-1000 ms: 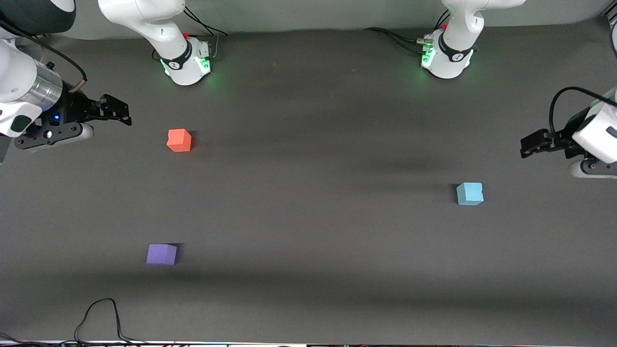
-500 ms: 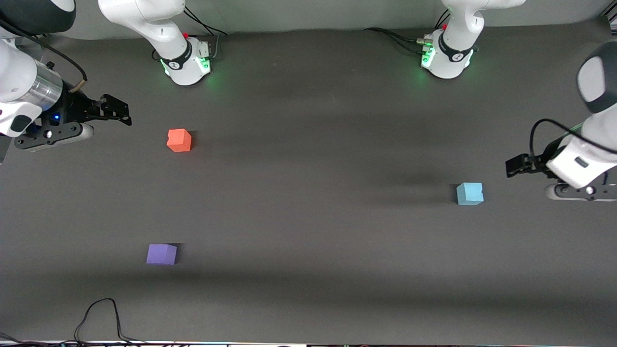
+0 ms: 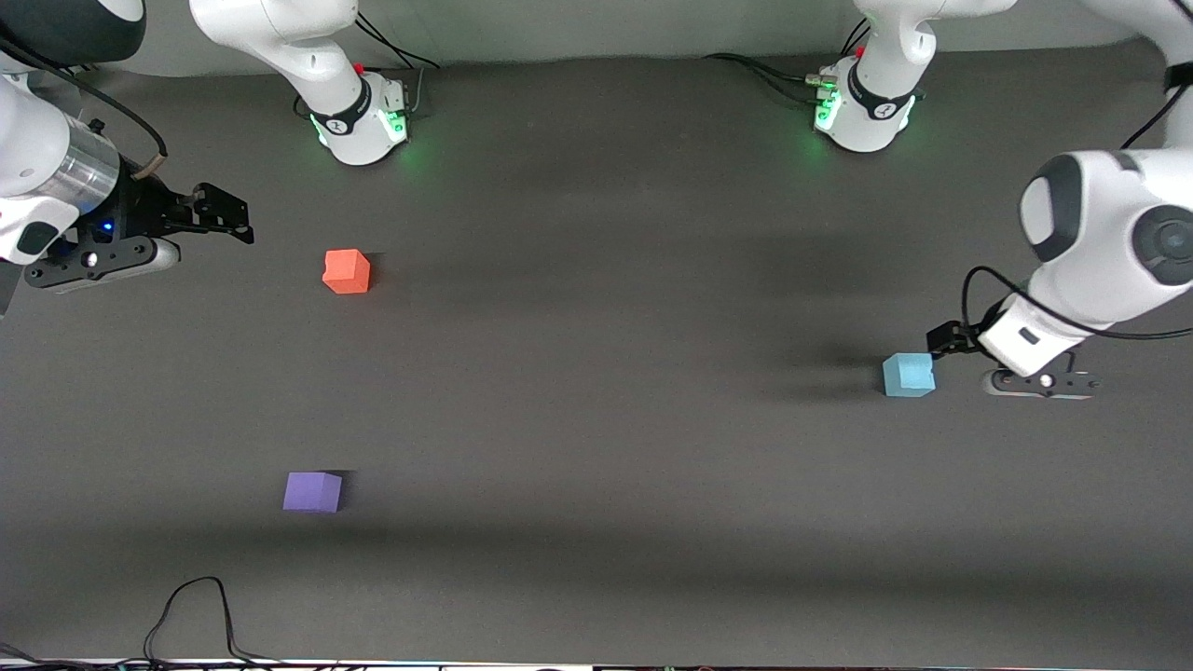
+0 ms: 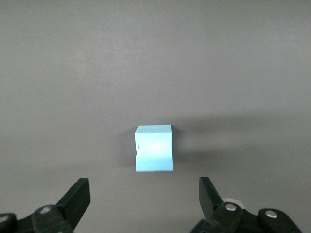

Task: Place blue block between orange and purple blocks
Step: 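Close the left gripper on the light-blue cube and lift it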

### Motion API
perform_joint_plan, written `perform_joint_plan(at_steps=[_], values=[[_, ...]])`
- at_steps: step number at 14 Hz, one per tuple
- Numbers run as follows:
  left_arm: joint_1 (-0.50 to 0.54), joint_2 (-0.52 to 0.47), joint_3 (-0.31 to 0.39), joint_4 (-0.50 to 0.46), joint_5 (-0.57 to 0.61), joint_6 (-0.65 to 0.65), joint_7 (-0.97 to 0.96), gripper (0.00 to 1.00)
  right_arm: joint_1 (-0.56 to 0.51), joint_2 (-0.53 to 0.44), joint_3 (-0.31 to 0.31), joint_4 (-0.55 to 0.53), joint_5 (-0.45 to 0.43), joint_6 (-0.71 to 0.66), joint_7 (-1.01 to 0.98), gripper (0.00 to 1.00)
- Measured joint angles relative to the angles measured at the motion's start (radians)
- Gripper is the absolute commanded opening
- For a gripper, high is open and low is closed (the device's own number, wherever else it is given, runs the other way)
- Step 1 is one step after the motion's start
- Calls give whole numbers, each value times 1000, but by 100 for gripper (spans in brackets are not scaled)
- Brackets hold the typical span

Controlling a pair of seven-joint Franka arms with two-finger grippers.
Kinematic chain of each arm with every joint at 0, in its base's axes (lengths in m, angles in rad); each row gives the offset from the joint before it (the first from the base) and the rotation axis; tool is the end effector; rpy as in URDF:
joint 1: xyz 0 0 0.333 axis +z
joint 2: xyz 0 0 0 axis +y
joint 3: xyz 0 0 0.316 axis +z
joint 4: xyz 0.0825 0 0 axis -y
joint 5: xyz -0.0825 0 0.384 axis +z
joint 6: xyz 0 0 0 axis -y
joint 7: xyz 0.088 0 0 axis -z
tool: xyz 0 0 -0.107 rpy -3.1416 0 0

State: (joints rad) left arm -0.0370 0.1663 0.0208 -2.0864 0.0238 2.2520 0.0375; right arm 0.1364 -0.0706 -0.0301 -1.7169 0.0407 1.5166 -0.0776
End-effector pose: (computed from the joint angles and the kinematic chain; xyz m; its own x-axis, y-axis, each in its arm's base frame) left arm 0.5717 -0.0088 0.3460 0.9976 -0.0689 -0.0017 -0.0689 -0.9974 -0.0219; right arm 0.5192 0.0595 0.5899 0.9748 0.1845 -0.1256 0.1791 -0.9824 -0.0526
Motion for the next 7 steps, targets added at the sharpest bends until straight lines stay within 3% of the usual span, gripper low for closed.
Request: perform_joint_plan(at_steps=[2, 7], values=[[1, 46, 3, -48, 4, 106, 3, 100, 2, 7, 0, 0, 0, 11, 0, 100], [1, 176, 4, -61, 5, 249, 4, 100, 34, 14, 2, 1, 0, 14, 24, 100]])
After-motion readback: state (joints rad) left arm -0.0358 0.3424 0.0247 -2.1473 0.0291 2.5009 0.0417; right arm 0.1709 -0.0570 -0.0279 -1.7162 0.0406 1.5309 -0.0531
